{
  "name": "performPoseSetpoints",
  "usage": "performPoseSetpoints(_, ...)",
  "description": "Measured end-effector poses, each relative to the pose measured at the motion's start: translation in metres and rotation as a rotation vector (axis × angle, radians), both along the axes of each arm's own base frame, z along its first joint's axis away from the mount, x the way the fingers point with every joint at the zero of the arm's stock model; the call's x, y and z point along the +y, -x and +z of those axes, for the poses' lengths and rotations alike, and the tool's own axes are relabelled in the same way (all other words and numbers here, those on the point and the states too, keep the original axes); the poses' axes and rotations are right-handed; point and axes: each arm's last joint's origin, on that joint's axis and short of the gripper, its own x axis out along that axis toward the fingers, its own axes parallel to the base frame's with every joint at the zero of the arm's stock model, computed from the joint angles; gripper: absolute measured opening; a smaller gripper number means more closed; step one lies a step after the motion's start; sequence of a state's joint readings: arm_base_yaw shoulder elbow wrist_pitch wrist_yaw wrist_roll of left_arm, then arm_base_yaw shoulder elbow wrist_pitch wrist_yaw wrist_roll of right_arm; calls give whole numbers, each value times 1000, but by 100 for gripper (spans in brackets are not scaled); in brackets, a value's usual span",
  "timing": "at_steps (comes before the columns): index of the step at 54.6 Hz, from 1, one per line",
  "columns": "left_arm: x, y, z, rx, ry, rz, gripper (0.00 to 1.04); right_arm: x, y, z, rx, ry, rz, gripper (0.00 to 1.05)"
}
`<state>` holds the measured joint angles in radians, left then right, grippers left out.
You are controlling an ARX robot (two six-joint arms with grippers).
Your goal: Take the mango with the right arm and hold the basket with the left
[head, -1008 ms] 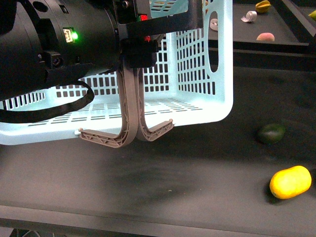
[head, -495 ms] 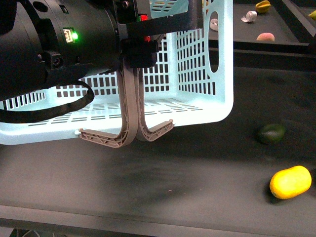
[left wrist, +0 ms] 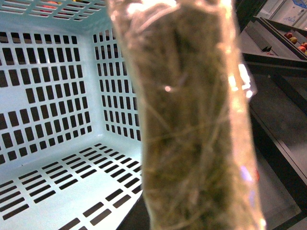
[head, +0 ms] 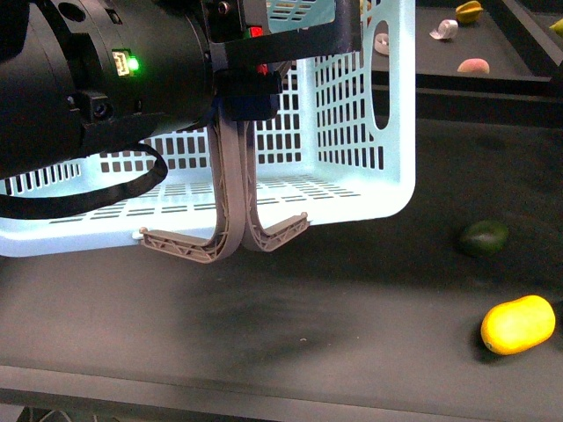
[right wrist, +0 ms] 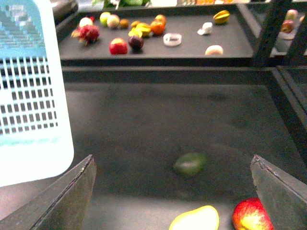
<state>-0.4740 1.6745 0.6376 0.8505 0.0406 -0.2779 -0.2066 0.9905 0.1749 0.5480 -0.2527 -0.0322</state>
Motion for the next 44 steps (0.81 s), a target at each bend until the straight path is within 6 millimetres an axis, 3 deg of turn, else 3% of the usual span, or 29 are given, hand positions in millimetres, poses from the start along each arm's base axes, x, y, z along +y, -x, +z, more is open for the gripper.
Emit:
performPoseSetpoints(6, 0, 0, 0, 0, -1, 1, 5, -11, -29, -21, 140, 161, 87, 96)
performPoseSetpoints(12, 0, 0, 0, 0, 0, 0, 5, -19, -45, -40, 232, 294, 170, 96)
performPoseSetpoints(30, 0, 0, 0, 0, 0, 0, 5, -38, -69, -97, 507, 600, 446, 96)
performPoseSetpoints(44, 0, 0, 0, 0, 0, 0, 5, -53, -91, -155, 645, 809, 676, 96)
